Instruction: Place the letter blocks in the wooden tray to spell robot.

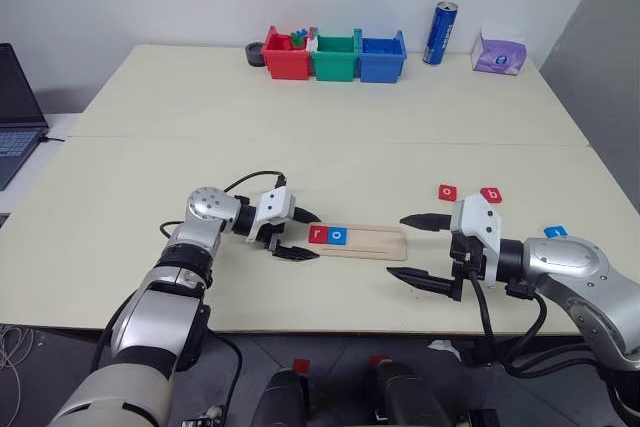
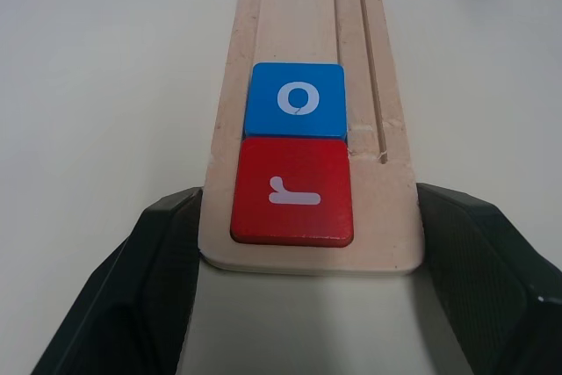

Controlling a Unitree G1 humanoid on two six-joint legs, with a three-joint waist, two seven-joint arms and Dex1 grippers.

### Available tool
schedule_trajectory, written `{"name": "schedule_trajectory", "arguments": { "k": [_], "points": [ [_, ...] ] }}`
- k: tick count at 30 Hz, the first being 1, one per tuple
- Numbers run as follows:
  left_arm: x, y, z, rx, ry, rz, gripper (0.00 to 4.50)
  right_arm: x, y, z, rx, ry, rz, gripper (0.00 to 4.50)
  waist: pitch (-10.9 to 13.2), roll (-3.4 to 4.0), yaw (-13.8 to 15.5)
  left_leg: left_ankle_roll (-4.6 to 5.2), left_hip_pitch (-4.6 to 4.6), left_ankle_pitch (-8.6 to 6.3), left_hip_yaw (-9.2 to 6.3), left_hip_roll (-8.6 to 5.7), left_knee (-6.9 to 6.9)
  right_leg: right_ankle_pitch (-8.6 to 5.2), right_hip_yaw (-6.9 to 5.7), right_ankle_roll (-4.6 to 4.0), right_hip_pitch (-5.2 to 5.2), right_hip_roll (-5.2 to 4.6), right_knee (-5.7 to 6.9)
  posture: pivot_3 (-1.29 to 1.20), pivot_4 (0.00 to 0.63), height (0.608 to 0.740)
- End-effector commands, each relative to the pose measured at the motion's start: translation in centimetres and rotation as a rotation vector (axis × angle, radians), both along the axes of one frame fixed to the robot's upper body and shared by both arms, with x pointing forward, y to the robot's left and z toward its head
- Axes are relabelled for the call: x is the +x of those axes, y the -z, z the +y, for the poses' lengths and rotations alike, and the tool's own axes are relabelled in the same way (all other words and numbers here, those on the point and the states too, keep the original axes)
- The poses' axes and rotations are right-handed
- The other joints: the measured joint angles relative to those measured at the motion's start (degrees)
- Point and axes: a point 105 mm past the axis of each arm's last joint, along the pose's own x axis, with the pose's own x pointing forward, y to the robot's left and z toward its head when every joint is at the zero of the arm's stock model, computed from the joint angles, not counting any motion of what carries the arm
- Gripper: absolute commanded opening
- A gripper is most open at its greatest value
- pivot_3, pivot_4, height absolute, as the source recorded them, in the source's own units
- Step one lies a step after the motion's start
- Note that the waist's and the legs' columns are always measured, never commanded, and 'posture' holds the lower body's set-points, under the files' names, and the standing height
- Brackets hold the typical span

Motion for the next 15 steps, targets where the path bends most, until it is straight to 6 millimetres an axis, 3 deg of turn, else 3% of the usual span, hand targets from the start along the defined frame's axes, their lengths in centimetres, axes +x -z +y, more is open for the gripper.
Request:
{"name": "schedule_trajectory", "arguments": {
  "k": [1, 2, 5, 10, 15],
  "points": [
    [0.4, -0.3, 0.4, 0.024, -0.020, -0.031, 3.40, 0.0, -0.9, 0.4, 0.017, -0.021, -0.047, 4.50, 0.0, 0.00, 0.0, 0.00, 0.00, 0.00, 0.00, 0.00, 0.00, 0.00, 0.00, 0.00, 0.00, 0.00, 0.00, 0.00, 0.150, 0.740],
    [0.4, -0.2, 0.5, 0.025, -0.022, -0.029, 3.40, 0.1, -0.9, 0.5, 0.018, -0.021, -0.048, 4.50, 0.0, 0.00, 0.0, 0.00, 0.01, 0.00, -0.01, 0.00, 0.00, 0.00, -0.01, 0.00, 0.00, 0.00, 0.01, 0.00, 0.150, 0.740],
    [0.4, -0.2, 0.6, 0.027, -0.033, -0.025, 4.38, 0.3, -1.0, 0.6, 0.022, -0.022, -0.050, 4.50, 0.0, 0.00, 0.0, 0.00, 0.01, 0.00, -0.01, 0.00, 0.01, 0.00, 0.00, 0.00, 0.01, 0.00, 0.01, 0.00, 0.150, 0.740],
    [0.4, -0.6, 0.6, 0.020, -0.029, -0.026, 4.45, 0.5, -1.1, 0.6, 0.026, -0.019, -0.051, 4.50, 0.0, 0.00, 0.0, 0.00, 0.03, 0.00, -0.01, 0.00, 0.01, 0.01, 0.00, -0.02, 0.02, 0.00, 0.01, 0.00, 0.150, 0.740],
    [0.1, -2.4, 0.2, -0.026, 0.012, -0.040, 4.45, 0.8, -1.2, 0.4, 0.040, 0.017, -0.053, 4.50, 0.0, 0.00, 0.0, 0.00, 0.01, 0.00, -0.01, 0.02, 0.00, 0.01, -0.01, -0.02, 0.00, 0.01, 0.01, 0.00, 0.150, 0.740]
  ]
}}
